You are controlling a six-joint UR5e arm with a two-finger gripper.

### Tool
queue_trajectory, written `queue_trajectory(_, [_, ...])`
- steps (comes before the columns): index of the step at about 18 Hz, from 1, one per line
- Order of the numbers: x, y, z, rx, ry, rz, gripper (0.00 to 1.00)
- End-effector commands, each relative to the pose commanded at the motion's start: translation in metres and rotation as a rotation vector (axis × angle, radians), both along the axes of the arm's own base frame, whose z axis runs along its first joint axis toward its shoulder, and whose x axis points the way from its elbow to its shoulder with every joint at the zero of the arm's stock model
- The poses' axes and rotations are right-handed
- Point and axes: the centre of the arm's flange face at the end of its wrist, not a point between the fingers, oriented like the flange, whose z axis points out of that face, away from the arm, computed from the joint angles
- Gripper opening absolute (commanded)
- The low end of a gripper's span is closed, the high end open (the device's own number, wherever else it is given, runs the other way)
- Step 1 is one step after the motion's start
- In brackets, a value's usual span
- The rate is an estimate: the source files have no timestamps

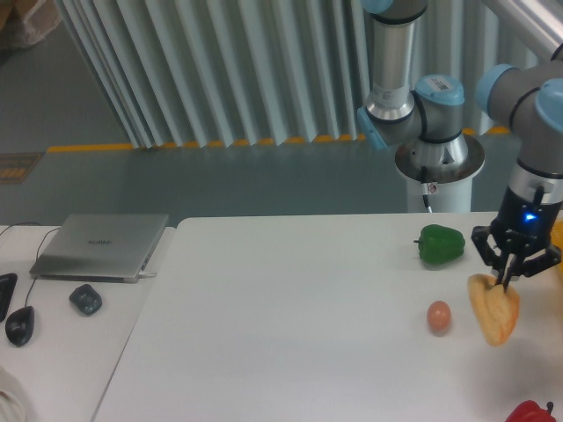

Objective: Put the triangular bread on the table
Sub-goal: 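Carry the triangular bread slice in the gripper and lower it onto the table, then open the gripper to release the bread slice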

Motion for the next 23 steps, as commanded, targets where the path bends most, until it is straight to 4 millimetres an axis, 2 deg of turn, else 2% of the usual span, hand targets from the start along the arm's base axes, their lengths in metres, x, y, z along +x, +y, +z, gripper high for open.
queue_trajectory(2, [0.023, 0.019, -0.015, -0.115, 0.075, -0.079, 0.08])
queue_trajectory(4, [0.039, 0.027, -0.029, -0.206, 0.120, -0.209, 0.08])
queue_trajectory(7, [0.049, 0.026, -0.039, -0.222, 0.124, -0.319, 0.08])
queue_trajectory(10, [0.055, 0.029, -0.039, -0.225, 0.132, -0.371, 0.10])
queue_trajectory(11, [0.055, 0.030, -0.040, -0.230, 0.134, -0.373, 0.17])
queue_trajectory(13, [0.054, 0.030, -0.040, -0.228, 0.136, -0.369, 1.00])
queue_trajectory(15, [0.053, 0.028, -0.041, -0.251, 0.148, -0.368, 1.00])
queue_trajectory(19, [0.056, 0.028, -0.029, -0.243, 0.174, -0.376, 1.00])
queue_trajectory(20, [0.059, 0.029, -0.018, -0.231, 0.194, -0.393, 1.00])
queue_trajectory(23, [0.061, 0.030, -0.020, -0.244, 0.200, -0.454, 1.00])
